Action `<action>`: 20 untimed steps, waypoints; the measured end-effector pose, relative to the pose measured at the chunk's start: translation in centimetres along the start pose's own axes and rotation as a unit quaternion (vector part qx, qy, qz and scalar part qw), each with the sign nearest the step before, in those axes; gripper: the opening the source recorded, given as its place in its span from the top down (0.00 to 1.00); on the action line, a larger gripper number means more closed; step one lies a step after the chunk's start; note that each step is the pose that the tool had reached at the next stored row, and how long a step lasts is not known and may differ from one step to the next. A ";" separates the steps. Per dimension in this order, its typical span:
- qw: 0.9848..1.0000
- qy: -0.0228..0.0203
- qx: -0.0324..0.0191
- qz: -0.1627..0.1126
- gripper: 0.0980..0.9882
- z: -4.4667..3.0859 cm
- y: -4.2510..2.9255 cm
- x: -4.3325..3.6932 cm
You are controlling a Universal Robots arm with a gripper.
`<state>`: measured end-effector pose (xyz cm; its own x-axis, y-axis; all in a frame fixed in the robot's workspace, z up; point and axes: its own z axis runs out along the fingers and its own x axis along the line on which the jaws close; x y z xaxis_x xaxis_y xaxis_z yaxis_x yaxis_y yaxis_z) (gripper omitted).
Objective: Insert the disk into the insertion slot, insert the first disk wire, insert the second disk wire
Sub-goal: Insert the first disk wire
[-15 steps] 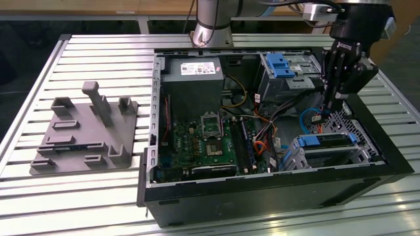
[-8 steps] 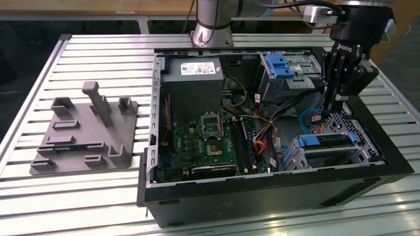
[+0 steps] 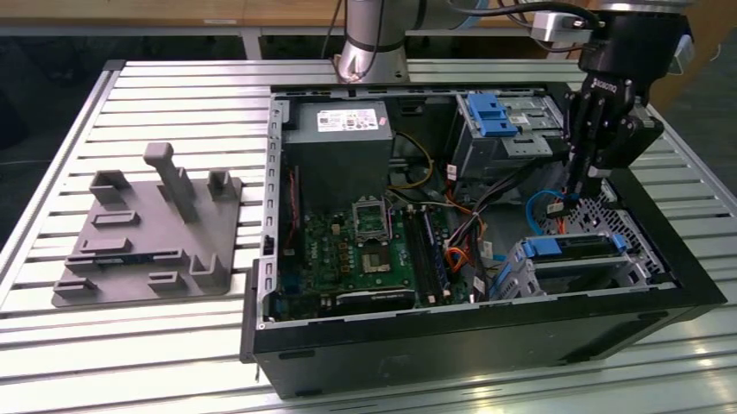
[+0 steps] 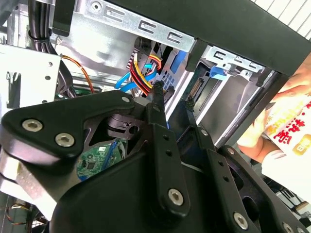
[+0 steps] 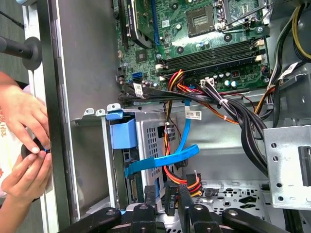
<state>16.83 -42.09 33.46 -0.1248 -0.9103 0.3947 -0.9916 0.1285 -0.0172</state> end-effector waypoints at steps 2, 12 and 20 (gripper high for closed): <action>1.000 0.000 0.000 0.000 0.75 0.00 0.00 0.00; 1.000 0.000 0.000 0.000 0.92 0.00 0.00 0.00; 1.000 0.000 0.000 0.000 0.93 0.00 0.00 0.00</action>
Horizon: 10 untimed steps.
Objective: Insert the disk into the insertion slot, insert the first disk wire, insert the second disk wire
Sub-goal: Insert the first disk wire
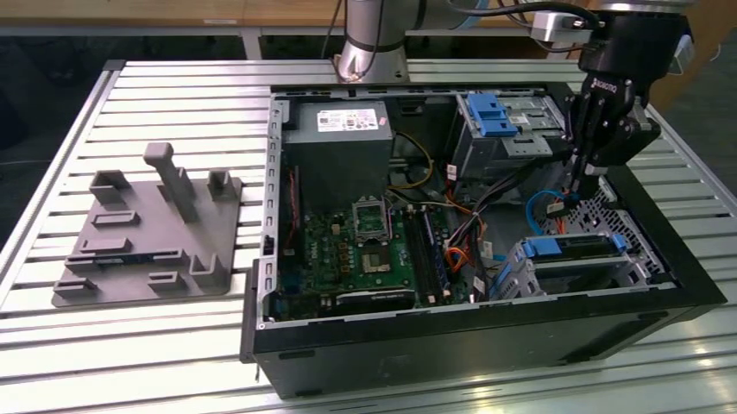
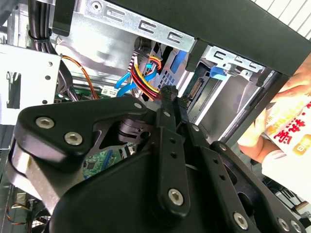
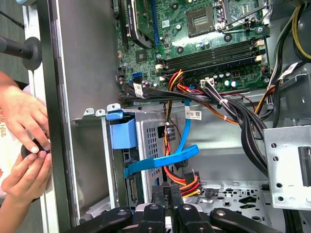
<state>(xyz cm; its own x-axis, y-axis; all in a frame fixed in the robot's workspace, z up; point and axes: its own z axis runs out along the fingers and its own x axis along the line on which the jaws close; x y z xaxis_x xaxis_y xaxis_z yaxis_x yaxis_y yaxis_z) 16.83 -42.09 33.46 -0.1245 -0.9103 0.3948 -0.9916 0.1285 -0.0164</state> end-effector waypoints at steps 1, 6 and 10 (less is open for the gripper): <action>1.000 0.000 0.000 0.000 0.93 0.00 0.00 0.00; 1.000 0.000 0.000 0.000 0.93 0.00 0.00 0.00; 1.000 0.002 -0.012 -0.005 0.93 -0.03 -0.80 -0.10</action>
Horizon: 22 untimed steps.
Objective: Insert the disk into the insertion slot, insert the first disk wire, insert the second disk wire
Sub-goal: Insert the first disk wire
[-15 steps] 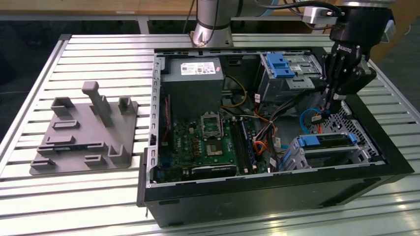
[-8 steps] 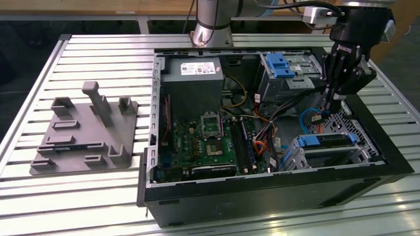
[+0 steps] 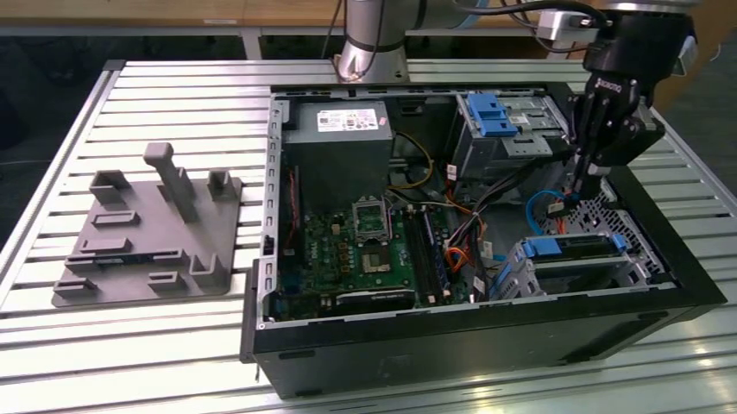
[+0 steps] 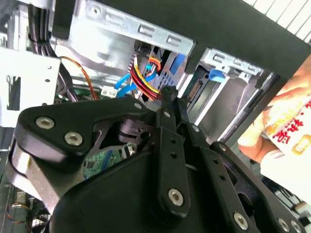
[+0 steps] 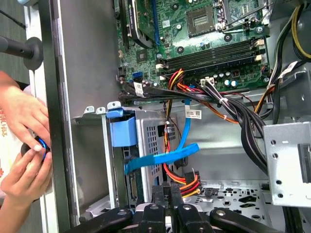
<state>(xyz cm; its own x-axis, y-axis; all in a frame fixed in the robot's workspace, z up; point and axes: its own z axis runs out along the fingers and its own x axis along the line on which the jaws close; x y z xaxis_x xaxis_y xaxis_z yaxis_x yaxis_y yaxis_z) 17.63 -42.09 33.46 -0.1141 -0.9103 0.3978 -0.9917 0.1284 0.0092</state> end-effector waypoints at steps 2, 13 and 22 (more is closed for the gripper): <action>1.000 0.002 -0.011 -0.005 0.93 -0.03 -0.46 -0.06; 0.999 -0.036 -0.019 -0.009 0.93 0.33 -0.68 1.05; 0.997 -0.069 -0.022 -0.012 0.93 0.88 -0.87 2.46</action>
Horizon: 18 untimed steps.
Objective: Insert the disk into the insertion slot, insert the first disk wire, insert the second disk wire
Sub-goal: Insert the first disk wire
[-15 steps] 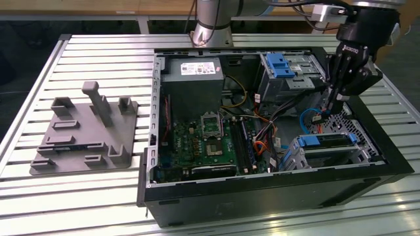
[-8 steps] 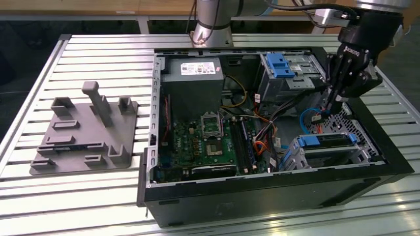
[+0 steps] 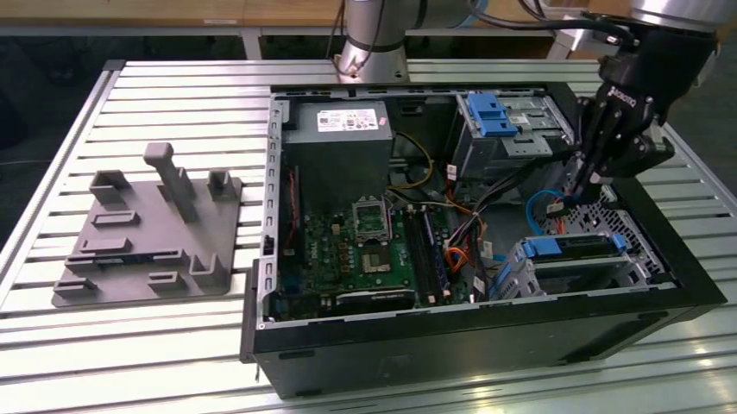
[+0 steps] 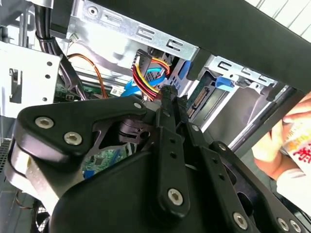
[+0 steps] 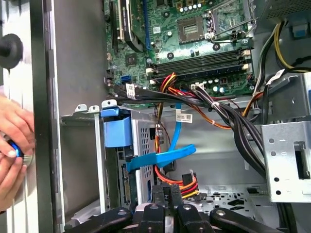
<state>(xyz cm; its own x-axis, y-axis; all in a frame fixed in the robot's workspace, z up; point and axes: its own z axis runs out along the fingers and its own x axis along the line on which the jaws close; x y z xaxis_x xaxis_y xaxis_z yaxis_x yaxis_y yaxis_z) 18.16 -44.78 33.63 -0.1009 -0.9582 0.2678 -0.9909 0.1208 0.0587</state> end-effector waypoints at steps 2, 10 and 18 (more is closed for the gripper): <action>1.000 -0.007 -0.001 -0.001 0.93 0.09 -0.04 0.33; 0.999 -0.035 -0.004 -0.003 0.93 -0.32 -0.12 1.57; 0.998 -0.064 -0.007 -0.006 0.93 -0.35 -0.26 2.92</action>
<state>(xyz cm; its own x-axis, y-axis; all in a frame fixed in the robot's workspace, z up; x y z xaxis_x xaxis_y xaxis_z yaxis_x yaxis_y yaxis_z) 18.15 -47.53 34.73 -0.1010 -0.9848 0.1416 -0.9909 0.1122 0.0740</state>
